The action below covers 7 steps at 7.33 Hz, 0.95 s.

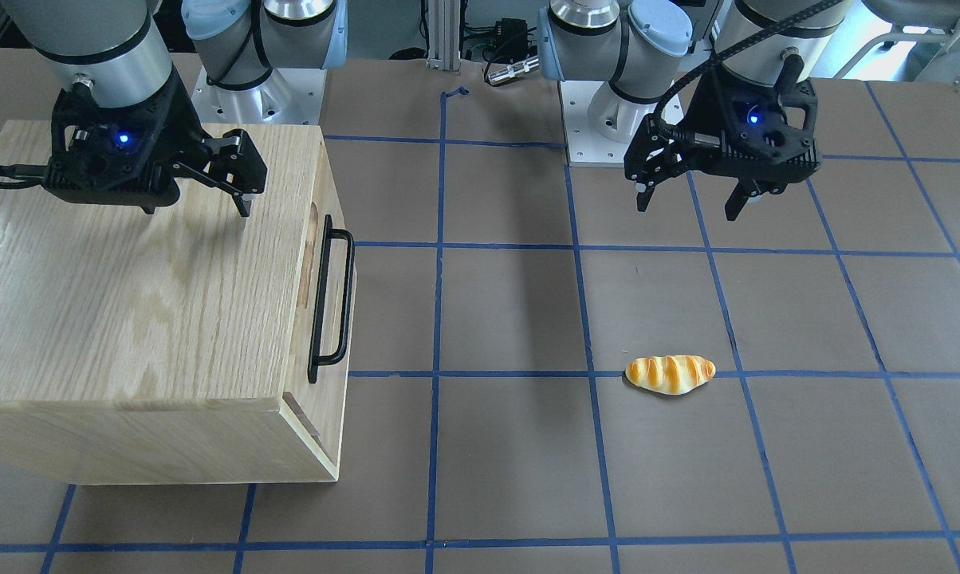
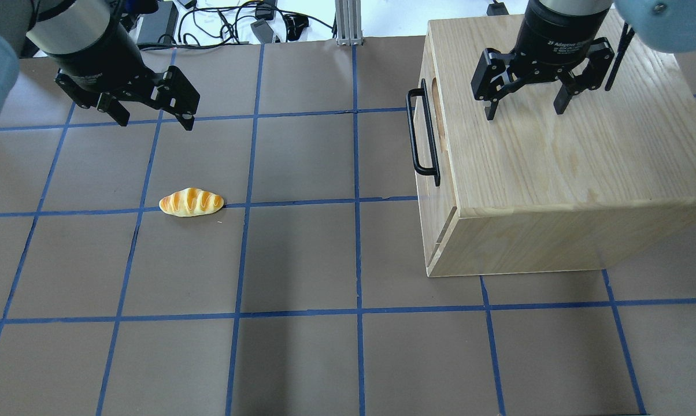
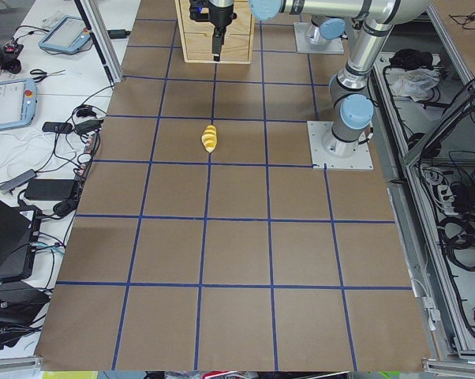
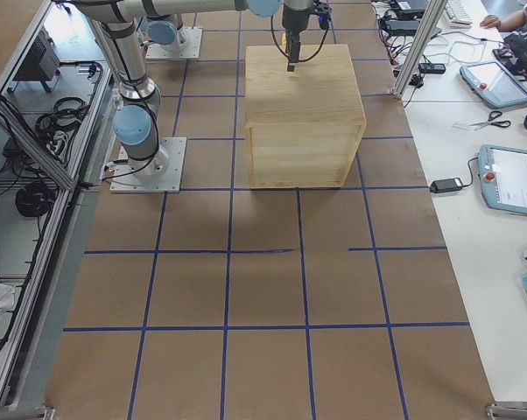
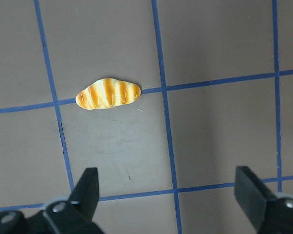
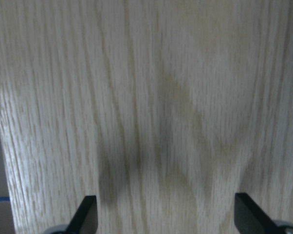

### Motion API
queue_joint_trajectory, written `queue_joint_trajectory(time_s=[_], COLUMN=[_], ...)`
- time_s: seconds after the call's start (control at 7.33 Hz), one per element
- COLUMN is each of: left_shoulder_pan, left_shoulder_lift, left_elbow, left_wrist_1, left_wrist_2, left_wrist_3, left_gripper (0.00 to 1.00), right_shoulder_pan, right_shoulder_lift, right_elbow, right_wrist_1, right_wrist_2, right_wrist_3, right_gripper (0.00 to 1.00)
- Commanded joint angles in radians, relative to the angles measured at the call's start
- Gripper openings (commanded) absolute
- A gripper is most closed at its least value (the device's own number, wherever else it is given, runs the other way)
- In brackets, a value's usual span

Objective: Open upper drawer
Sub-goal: 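Move the left gripper toward the black drawer handle on the cabinet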

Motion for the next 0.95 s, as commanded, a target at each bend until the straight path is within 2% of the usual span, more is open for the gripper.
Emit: queue_joint_trajectory(time_s=[0.0, 0.14, 0.27, 0.55, 0.82], left_shoulder_pan=[0.0, -0.005, -0.011, -0.049, -0.141], left_shoulder_lift=[-0.003, -0.015, -0.045, -0.108, -0.191], left_elbow=[-0.001, 0.002, 0.007, 0.002, 0.002], left_wrist_1=[-0.001, -0.001, 0.018, 0.126, 0.256], left_wrist_2=[-0.001, -0.004, -0.07, -0.202, -0.251], left_wrist_3=[-0.001, -0.04, -0.147, -0.233, -0.321], left_gripper=[1.0, 1.0, 1.0, 1.0, 1.0], right_shoulder_pan=[0.0, -0.001, -0.001, 0.0, 0.0], right_shoulder_lift=[0.0, 0.0, 0.0, 0.0, 0.0], right_elbow=[0.0, 0.001, 0.0, 0.0, 0.0], right_wrist_1=[0.0, 0.0, 0.0, 0.0, 0.0], right_wrist_2=[0.0, 0.0, 0.0, 0.0, 0.0], right_wrist_3=[-0.001, 0.001, 0.001, -0.001, -0.001], right_gripper=[1.0, 1.0, 1.0, 1.0, 1.0])
